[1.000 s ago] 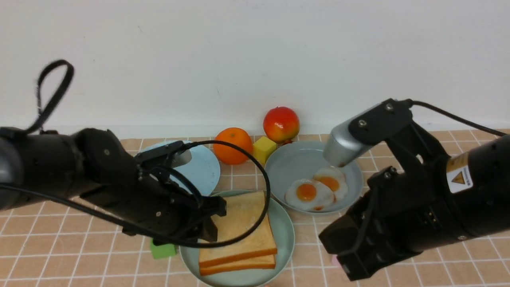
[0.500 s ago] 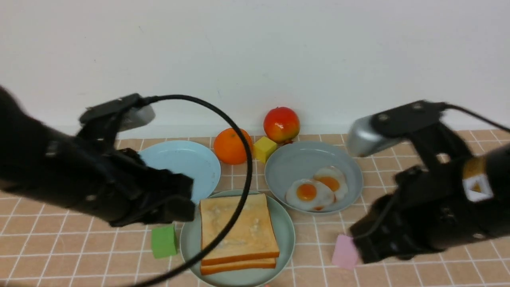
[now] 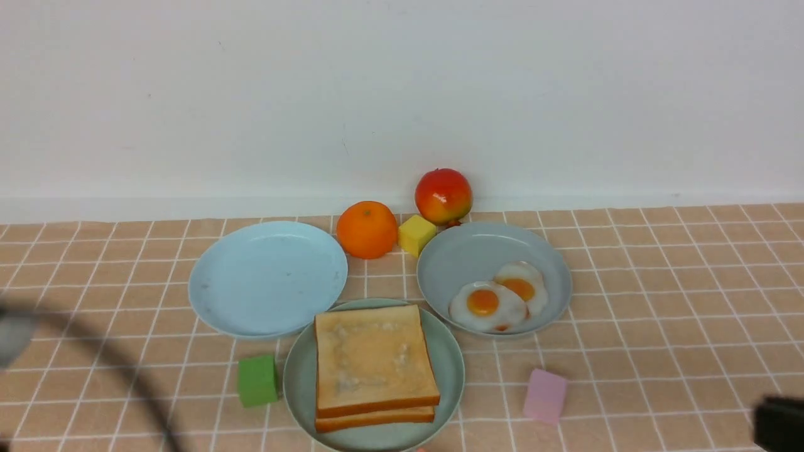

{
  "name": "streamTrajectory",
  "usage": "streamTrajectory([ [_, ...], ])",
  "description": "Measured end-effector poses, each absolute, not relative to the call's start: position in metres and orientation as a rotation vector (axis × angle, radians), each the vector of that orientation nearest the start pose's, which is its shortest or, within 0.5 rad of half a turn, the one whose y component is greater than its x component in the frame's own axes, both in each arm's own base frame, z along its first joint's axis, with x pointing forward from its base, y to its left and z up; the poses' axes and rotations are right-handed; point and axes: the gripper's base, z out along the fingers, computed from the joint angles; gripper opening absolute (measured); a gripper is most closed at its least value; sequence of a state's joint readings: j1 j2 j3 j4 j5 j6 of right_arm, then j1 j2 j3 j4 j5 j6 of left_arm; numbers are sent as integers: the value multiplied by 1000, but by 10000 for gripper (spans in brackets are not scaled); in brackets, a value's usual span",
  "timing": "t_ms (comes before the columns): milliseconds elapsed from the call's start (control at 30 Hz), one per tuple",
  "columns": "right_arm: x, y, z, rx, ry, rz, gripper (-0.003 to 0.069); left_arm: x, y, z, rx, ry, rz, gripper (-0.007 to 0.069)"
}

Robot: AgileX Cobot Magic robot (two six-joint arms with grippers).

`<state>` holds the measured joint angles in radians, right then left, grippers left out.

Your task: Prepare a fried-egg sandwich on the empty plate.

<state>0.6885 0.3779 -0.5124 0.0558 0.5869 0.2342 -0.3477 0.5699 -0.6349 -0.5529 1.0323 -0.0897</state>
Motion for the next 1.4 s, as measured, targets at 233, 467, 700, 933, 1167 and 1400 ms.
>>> streamTrajectory([
  [233,25,24,290,-406,1832,702,-14,29,-55,286,119,2375,-961,-13],
  [467,21,19,290,-406,1793,683,-14,34,-53,298,51,2170,-984,-13],
  [700,21,19,290,-408,1792,678,-12,38,-52,302,28,2117,-985,-13],
  [933,22,19,290,-409,1792,675,-6,38,-52,302,27,2114,-986,-13],
  [1167,22,19,290,-409,1792,675,-6,31,-39,286,44,1999,-840,-13],
  [1400,22,19,290,-409,1792,675,-2,46,-14,238,-181,1790,-501,-13],
])
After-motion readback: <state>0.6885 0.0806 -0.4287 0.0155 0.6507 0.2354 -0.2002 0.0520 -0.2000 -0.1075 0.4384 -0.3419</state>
